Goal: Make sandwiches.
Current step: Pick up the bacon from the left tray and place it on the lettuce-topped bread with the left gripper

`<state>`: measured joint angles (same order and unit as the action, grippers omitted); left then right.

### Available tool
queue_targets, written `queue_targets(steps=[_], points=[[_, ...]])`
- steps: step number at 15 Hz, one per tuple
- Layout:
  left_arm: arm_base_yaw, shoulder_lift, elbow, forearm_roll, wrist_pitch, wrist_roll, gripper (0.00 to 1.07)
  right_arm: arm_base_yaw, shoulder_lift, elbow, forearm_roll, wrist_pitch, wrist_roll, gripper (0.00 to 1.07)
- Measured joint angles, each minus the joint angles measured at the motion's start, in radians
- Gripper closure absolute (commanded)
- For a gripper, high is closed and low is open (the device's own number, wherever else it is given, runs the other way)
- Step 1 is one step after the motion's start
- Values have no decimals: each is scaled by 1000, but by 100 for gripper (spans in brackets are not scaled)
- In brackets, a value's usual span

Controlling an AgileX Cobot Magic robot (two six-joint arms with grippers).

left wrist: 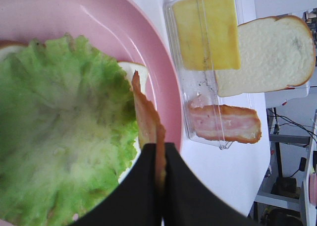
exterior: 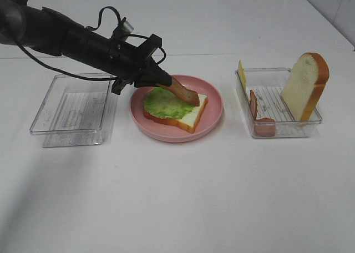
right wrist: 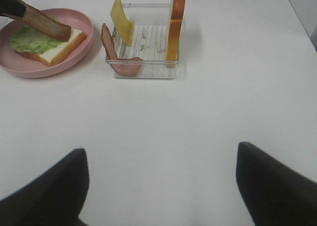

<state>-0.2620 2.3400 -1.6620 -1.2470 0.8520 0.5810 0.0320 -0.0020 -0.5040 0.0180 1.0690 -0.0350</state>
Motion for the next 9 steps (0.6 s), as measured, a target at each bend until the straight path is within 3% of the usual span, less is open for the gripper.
queue_targets(steps=[3, 6, 9], points=[[0, 0, 0, 34, 0, -4, 68, 0, 0, 0, 0, 0, 0, 30], [0, 0, 0, 42, 0, -3, 28, 0, 0, 0, 0, 0, 0, 30], [0, -41, 0, 99, -4, 10, 24, 0, 0, 0, 0, 0, 0, 30]])
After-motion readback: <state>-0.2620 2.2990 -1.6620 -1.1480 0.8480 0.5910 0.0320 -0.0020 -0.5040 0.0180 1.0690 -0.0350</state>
